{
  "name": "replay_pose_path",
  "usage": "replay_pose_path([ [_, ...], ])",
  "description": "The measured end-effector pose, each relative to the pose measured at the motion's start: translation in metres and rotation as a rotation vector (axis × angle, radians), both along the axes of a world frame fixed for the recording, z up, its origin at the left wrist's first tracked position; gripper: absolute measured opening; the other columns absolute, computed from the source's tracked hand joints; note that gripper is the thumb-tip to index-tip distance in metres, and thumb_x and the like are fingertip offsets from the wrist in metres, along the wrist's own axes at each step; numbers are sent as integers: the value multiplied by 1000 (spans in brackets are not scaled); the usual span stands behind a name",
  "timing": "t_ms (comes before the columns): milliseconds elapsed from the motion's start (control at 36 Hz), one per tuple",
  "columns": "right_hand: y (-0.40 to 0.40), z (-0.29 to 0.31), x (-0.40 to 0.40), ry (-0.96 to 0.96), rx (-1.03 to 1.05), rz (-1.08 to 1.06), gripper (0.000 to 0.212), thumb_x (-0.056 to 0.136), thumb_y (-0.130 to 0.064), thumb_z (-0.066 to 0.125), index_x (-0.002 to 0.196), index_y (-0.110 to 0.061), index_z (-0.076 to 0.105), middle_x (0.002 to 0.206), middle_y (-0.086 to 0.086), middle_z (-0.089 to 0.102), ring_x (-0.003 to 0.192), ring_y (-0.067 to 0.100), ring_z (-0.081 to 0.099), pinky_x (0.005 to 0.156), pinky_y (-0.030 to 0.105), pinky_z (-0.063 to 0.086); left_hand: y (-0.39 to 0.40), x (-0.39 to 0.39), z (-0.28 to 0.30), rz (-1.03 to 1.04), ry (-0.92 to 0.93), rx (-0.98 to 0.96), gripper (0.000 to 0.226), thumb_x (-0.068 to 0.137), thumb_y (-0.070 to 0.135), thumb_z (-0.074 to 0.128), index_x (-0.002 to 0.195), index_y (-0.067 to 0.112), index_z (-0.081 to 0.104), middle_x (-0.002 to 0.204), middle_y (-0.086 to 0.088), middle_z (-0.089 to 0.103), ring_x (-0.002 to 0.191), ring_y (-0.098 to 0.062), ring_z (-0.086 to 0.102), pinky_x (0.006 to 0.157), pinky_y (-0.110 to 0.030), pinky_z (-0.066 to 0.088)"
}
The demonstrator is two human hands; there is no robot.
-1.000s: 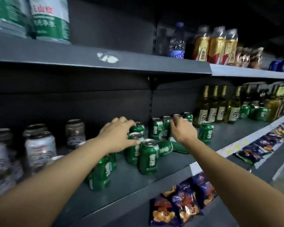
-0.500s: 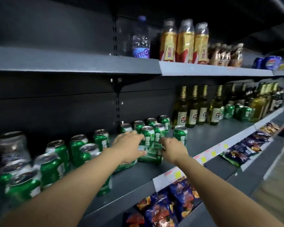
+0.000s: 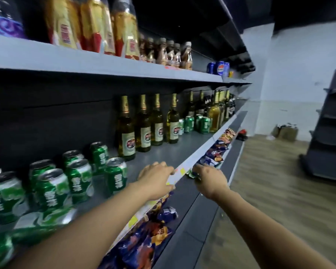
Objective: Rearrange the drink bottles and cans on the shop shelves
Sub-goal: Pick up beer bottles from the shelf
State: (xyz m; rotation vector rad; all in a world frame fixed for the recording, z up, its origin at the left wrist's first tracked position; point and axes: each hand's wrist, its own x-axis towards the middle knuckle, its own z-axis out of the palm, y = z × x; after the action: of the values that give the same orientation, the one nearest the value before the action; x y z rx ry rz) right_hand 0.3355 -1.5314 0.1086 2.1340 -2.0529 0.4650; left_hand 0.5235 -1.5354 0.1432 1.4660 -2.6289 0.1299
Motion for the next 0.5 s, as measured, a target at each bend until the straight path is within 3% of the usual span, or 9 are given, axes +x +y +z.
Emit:
replay_pose_path([
  [250, -68, 4, -196, 40, 5, -84, 39, 93, -25, 46, 132, -26, 48, 131, 1, 53, 119, 26, 51, 92, 35, 41, -100, -181, 0, -44, 19, 31, 43, 90, 44, 56, 127, 23, 51, 127, -4, 49, 121, -25, 43, 96, -37, 37],
  [500, -152, 2, -352, -20, 31, -152, 32, 93, -30, 48, 125, -27, 52, 127, -3, 55, 115, 23, 54, 85, 30, 43, -207, -313, 3, 41, 93, 70, 42, 89, 45, 59, 125, 24, 52, 128, -2, 50, 120, -23, 44, 99, -38, 38],
])
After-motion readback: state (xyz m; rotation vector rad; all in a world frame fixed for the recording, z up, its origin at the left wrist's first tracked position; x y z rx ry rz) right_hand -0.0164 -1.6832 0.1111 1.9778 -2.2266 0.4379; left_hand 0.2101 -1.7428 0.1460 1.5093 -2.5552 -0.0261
